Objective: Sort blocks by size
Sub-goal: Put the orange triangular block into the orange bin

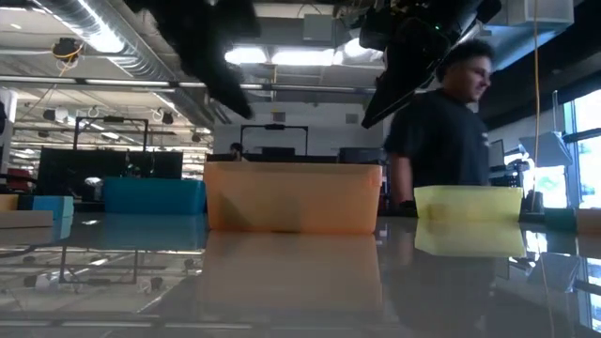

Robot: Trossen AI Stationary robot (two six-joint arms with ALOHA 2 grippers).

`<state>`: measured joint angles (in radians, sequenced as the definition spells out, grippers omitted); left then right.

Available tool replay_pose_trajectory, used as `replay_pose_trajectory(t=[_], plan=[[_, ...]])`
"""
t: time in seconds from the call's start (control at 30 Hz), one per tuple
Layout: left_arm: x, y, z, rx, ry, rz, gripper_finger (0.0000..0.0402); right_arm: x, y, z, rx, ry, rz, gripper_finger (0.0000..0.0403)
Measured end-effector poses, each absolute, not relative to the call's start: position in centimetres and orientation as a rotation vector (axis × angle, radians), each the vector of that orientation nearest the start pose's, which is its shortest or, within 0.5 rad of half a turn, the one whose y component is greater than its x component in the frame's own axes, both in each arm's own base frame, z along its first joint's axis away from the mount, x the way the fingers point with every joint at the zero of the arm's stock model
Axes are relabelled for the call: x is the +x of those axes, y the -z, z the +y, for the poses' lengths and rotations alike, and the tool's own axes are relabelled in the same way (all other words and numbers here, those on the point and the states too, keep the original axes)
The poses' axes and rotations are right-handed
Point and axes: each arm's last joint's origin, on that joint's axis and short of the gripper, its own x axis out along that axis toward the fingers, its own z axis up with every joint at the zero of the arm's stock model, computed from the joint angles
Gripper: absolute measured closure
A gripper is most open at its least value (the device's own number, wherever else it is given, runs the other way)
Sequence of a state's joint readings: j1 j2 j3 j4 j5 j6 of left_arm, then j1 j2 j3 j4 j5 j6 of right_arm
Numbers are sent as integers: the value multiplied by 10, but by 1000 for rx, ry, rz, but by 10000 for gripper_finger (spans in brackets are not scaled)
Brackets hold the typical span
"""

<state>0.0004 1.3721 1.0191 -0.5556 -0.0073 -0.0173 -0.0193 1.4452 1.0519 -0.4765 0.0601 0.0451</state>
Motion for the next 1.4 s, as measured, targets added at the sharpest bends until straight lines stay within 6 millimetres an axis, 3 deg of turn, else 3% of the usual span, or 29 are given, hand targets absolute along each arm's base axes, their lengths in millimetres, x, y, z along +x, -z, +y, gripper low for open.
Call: replay_pose_trajectory(t=[0.2, 0.5, 0.93, 1.13, 1.4], plan=[[233, -277, -10, -221, -114, 1033, 205, 299, -253, -7, 25, 94, 867, 95], [196, -270, -32, -548, -409, 1316, 205, 299, -253, -7, 27, 95, 866, 95], [177, -265, -81, -834, -623, 1351, 206, 299, -253, -7, 38, 100, 866, 95], [161, -243, -105, -911, -706, 1363, 206, 298, -253, -7, 51, 107, 872, 95], [152, -218, -120, -1061, -774, 1331, 206, 298, -253, -7, 51, 107, 874, 95]])
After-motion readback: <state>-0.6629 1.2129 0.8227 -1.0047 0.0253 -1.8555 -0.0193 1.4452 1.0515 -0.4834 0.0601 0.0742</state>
